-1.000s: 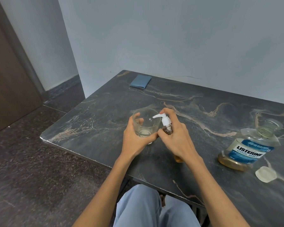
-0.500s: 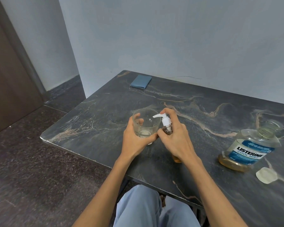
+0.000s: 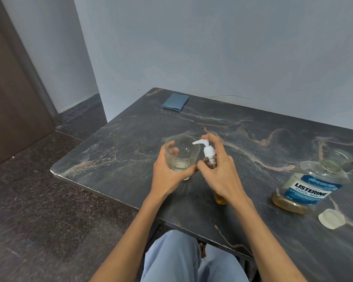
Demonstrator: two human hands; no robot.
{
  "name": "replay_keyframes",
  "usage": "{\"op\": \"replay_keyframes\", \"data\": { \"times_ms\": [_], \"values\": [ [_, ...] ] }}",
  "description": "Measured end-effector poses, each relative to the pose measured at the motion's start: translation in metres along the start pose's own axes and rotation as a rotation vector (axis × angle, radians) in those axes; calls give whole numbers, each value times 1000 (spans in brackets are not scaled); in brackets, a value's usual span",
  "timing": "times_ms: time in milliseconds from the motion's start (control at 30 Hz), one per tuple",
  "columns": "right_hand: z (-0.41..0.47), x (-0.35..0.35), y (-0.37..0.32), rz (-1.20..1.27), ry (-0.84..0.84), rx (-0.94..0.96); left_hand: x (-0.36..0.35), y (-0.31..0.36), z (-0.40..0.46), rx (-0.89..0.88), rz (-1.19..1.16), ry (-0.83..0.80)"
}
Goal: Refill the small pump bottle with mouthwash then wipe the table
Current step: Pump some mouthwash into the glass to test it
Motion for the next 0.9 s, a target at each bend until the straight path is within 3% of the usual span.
{"op": "replay_keyframes", "data": {
  "times_ms": [900],
  "values": [
    [0,-3,-11,-180,8,-36,0,-1,1,14,-4,-3]
  ]
}}
Point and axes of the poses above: each hand's wrist, its own z-axis towards the middle knuckle, its own x-axis out of the back of the hand, y = z × x, the point moved 2 cm from there along z, towards the middle knuckle, and after that the axes turned 4 degrees about -y, right-handed, at the moved point
